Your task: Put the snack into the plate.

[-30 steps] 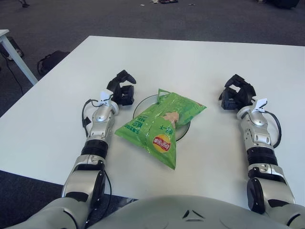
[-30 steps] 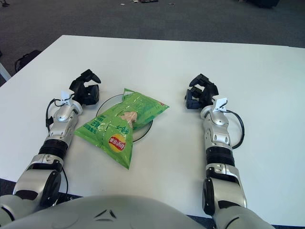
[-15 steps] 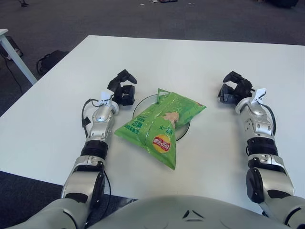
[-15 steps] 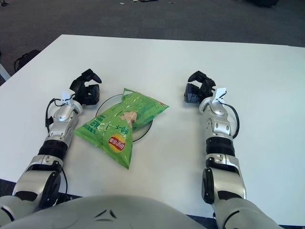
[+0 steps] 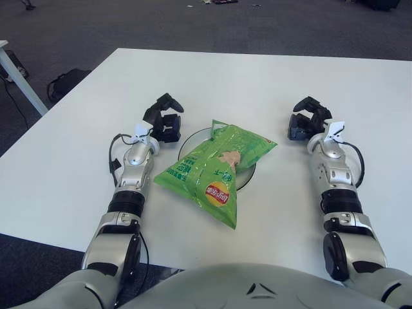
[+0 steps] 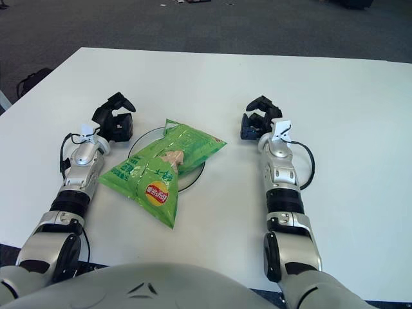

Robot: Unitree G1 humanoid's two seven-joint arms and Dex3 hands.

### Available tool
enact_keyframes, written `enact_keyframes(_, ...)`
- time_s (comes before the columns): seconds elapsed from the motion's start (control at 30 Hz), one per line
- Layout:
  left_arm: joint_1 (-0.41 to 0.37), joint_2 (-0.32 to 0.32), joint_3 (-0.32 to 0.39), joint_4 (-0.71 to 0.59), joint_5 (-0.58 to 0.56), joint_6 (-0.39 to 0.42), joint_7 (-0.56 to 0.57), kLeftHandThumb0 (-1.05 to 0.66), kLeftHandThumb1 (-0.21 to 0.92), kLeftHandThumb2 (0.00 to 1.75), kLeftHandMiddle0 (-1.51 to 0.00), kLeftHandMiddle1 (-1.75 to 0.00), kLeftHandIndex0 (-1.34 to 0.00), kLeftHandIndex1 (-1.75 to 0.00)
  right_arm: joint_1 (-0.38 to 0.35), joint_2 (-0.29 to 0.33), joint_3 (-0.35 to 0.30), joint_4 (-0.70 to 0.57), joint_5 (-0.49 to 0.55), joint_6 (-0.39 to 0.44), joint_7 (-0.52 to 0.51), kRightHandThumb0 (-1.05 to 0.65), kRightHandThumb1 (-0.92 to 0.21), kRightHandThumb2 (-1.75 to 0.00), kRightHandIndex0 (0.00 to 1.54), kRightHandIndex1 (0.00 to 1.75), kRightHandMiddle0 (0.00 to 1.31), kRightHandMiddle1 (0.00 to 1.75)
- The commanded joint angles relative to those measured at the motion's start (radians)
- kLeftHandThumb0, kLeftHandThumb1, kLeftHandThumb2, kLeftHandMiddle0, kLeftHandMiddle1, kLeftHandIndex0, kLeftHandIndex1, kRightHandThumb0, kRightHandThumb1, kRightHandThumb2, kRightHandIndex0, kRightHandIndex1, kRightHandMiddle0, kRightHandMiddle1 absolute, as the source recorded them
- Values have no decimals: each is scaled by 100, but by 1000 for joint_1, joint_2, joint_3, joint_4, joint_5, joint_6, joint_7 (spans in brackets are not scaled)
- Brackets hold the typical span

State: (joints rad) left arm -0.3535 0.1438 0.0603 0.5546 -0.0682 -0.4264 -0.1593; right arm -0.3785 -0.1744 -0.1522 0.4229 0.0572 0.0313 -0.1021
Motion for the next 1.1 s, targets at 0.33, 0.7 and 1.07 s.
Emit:
enact_keyframes(0.33,166,-51,-10,37,16,-18,38,-44,42,118,-123,-175,-53,-175,91,54,-7,135,-15,-200,-28,-49,-30,-134,130,175,63,175)
enact_keyframes(0.7,178,-49,-7,22,12,-15,41,-44,43,118,-124,-175,-52,-175,91,67,-20,177,2,-334,2,-48,-33,-130,130,175,60,175)
enact_keyframes(1.07,182,-46,-6,18,3,-12,28,-44,43,117,-124,-175,-52,-175,88,69,-20,201,10,-385,24,-48,-33,-130,133,175,60,175)
